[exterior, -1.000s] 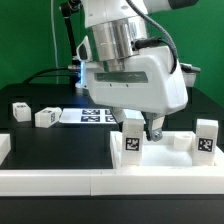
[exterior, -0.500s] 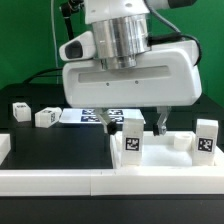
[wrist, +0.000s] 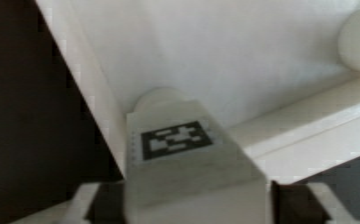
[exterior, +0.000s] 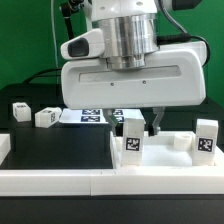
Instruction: Assemble square table
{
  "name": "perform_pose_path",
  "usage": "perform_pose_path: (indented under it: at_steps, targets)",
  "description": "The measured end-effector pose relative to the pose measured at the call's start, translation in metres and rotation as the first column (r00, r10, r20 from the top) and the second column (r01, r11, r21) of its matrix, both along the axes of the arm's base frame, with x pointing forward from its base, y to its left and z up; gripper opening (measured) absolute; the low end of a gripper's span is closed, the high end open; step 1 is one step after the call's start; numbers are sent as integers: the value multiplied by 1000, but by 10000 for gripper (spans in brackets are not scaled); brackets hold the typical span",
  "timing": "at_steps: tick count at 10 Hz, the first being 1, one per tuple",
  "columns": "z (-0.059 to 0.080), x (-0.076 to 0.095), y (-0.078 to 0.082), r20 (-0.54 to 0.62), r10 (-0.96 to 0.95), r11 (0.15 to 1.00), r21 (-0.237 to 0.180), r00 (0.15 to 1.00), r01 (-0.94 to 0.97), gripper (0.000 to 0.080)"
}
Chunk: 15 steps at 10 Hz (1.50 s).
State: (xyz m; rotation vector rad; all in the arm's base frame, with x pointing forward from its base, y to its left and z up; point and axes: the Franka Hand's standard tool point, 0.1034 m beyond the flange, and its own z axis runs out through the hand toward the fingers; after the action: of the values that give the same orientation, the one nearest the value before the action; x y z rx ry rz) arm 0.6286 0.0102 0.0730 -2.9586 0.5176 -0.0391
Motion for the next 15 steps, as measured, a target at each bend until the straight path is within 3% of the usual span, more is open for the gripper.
perform_pose_path:
  at_steps: [1,5,7,9,10,13,14,15]
  targets:
    - [-1,0,-3,-9,-61,998,1,998,61,303]
    - [0,-1,-5,-42,-400,916,23,916,401,301]
    - [-4,-6,-7,-98,-715,688,74,692,722,295]
    - [-4,-6,-5,-183,-867,453,97,463,886,295]
    - [-5,-6,-5,-216,-896,374,103,388,922,295]
    - [-5,-6,-4,-217,-894,379,103,393,919,295]
    - [-6,-6,-3,-167,-825,529,112,540,841,391]
    - [-5,-5,1,-115,-684,715,91,721,693,530]
